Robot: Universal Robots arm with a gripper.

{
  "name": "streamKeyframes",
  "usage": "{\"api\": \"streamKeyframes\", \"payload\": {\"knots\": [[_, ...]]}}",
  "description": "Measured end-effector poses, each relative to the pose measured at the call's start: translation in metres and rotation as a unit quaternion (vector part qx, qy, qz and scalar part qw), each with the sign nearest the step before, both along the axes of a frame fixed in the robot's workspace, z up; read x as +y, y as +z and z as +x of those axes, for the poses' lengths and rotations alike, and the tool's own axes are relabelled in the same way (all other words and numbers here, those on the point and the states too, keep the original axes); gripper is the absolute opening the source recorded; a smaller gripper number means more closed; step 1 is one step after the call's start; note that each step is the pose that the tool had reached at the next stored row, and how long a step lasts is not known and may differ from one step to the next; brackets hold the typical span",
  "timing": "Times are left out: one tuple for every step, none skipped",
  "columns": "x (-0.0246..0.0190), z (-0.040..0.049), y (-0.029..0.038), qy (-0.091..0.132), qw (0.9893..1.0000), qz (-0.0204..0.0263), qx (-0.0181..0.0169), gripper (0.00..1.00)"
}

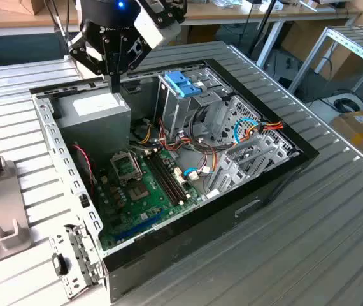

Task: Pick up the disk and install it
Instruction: 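Reach for the disk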

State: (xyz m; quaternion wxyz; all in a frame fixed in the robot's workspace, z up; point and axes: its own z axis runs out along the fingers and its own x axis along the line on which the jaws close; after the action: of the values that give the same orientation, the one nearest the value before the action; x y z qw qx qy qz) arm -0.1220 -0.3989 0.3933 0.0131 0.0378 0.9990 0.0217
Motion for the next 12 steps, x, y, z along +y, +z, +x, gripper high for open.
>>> {"api": "streamKeyframes", "payload": {"knots": [[0.0,0.0,0.0,0.0,1.0,0.0,0.0,0.1],[0.0,-0.0005,0.0,0.0,1.0,0.0,0.0,0.1],[0.0,-0.0005,0.0,0.0,1.0,0.0,0.0,0.1],[0.0,-0.0007,0.0,0.0,1.0,0.0,0.0,0.1],[0.0,-0.0013,0.0,0.0,1.0,0.0,0.0,0.1],[0.0,-0.002,0.0,0.0,1.0,0.0,0.0,0.1],[0.0,-0.003,0.0,0.0,1.0,0.0,0.0,0.1],[0.0,-0.0036,0.0,0.0,1.0,0.0,0.0,0.1],[0.0,-0.0041,0.0,0.0,1.0,0.0,0.0,0.1],[0.0,-0.0052,0.0,0.0,1.0,0.0,0.0,0.1],[0.0,-0.0061,0.0,0.0,1.0,0.0,0.0,0.1],[0.0,-0.0067,0.0,0.0,1.0,0.0,0.0,0.1]]}}
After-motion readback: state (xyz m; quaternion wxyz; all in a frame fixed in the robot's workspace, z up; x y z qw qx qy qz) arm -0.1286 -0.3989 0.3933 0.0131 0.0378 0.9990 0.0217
